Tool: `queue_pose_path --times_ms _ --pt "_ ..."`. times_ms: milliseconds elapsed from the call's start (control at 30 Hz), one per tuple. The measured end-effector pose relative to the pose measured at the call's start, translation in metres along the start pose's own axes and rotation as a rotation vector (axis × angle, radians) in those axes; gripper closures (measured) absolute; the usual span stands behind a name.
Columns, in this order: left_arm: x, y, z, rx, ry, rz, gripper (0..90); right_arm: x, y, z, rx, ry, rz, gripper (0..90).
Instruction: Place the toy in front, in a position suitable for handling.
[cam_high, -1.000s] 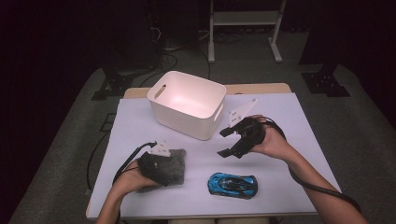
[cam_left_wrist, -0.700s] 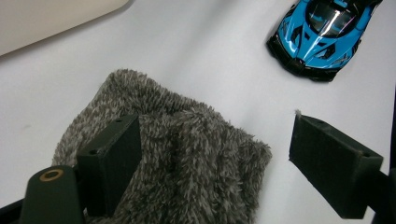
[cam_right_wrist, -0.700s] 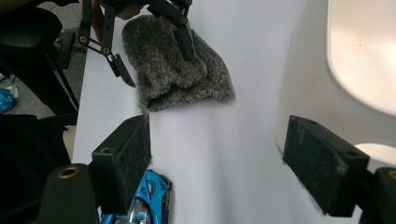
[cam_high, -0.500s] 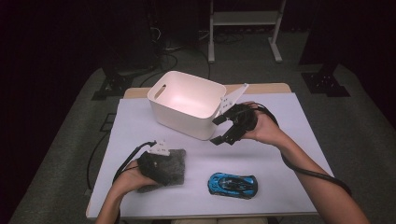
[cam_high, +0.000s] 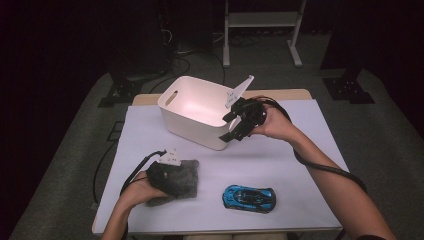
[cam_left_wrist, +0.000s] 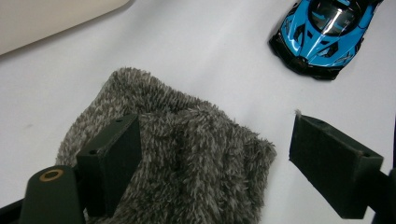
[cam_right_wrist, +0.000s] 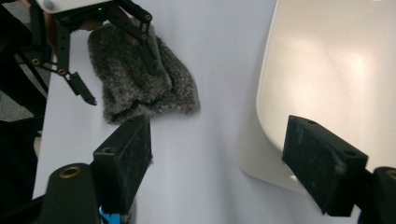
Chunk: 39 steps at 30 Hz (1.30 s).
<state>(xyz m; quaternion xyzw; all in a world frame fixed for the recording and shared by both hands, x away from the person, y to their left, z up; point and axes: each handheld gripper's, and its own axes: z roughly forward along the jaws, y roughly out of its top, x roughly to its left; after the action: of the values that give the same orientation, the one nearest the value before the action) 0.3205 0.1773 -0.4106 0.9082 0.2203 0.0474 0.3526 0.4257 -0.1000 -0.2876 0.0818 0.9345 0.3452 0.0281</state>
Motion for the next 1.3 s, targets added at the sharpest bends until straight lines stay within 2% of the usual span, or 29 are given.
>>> queue_pose_path --times_ms 333,467,500,667,733,1000,1200,1300 --pt "0.0 0.0 0.0 0.004 -0.008 0.007 16.5 -0.017 0.011 0.026 0.044 0.01 0.006 26.5" --pt "0.001 0.0 0.001 0.009 -0.012 0.01 16.5 -0.021 0.009 0.033 0.046 0.018 0.008 32.4" --pt "0.001 -0.001 0.001 0.01 -0.011 0.011 16.5 -0.023 0.009 0.035 0.048 0.023 0.01 37.7" --pt "0.002 -0.001 0.0 0.007 -0.013 0.008 16.5 -0.029 0.008 0.042 0.059 0.012 0.022 47.6" --pt "0.002 -0.001 -0.001 0.007 -0.013 0.007 16.5 -0.031 0.007 0.044 0.062 0.014 0.025 54.5" --pt "0.004 -0.002 0.0 0.005 -0.014 -0.001 16.5 -0.033 0.004 0.051 0.093 -0.01 0.007 74.3" --pt "0.003 -0.003 -0.001 -0.008 -0.013 -0.012 16.4 -0.031 0.007 0.051 0.115 -0.014 -0.016 78.1" --pt "0.003 -0.004 -0.002 -0.006 -0.015 -0.012 16.4 -0.032 0.008 0.051 0.123 0.003 -0.023 78.9"
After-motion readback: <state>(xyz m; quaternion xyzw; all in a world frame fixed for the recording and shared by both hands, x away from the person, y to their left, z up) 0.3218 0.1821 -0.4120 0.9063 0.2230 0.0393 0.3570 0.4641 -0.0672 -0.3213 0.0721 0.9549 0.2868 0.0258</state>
